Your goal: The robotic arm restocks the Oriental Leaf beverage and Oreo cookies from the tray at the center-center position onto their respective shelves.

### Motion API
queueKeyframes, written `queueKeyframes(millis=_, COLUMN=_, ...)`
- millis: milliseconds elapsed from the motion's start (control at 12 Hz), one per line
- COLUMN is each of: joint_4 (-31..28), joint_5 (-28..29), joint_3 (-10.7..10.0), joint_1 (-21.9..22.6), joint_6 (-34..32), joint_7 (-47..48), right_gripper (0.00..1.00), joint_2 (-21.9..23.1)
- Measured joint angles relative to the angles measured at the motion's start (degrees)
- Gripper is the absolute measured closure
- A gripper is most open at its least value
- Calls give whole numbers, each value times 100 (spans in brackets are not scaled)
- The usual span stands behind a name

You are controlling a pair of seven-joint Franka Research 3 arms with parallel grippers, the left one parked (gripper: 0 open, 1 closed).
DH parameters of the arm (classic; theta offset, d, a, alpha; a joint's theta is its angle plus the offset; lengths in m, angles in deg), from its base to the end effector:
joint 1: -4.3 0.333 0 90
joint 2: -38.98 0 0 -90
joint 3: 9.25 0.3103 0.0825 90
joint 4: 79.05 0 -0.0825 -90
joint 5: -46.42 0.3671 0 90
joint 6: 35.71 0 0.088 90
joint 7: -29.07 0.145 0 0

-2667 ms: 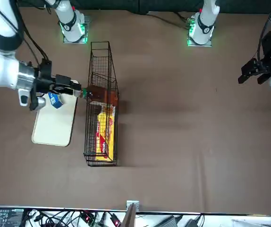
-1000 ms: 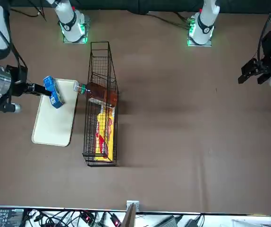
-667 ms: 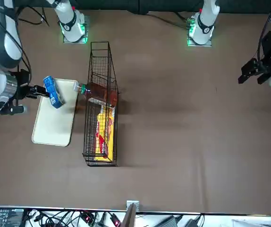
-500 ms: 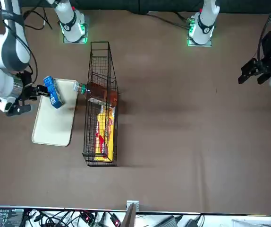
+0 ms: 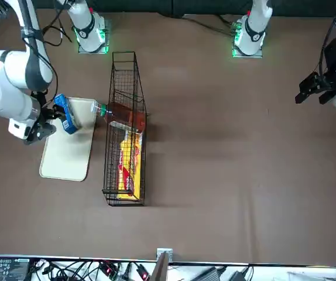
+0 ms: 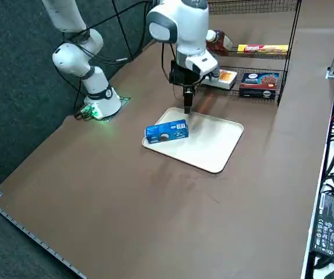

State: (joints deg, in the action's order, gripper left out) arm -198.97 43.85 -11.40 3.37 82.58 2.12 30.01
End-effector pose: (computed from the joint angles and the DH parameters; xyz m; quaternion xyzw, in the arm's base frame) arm 0.5263 -0.0321 0.3018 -0.9713 -0.2180 0.0948 0.0030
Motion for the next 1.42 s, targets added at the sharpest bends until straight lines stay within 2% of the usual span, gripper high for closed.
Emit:
queueKeyframes(millis=500, joint_4=-850, joint_5=-59, joint_3=0, joint_1=-6, joint_6=803, joint_7=-469, right_gripper=0, joint_2=51)
queueKeyframes(millis=1083, joint_4=-1379, joint_5=-108, joint_3=-17, joint_1=-83, joint_6=1577, joint_7=-1109, right_gripper=0, joint_2=55)
queueKeyframes(millis=1417, joint_4=-1523, joint_5=-110, joint_3=-33, joint_1=-186, joint_6=1728, joint_7=-1229, right_gripper=0, joint_2=33)
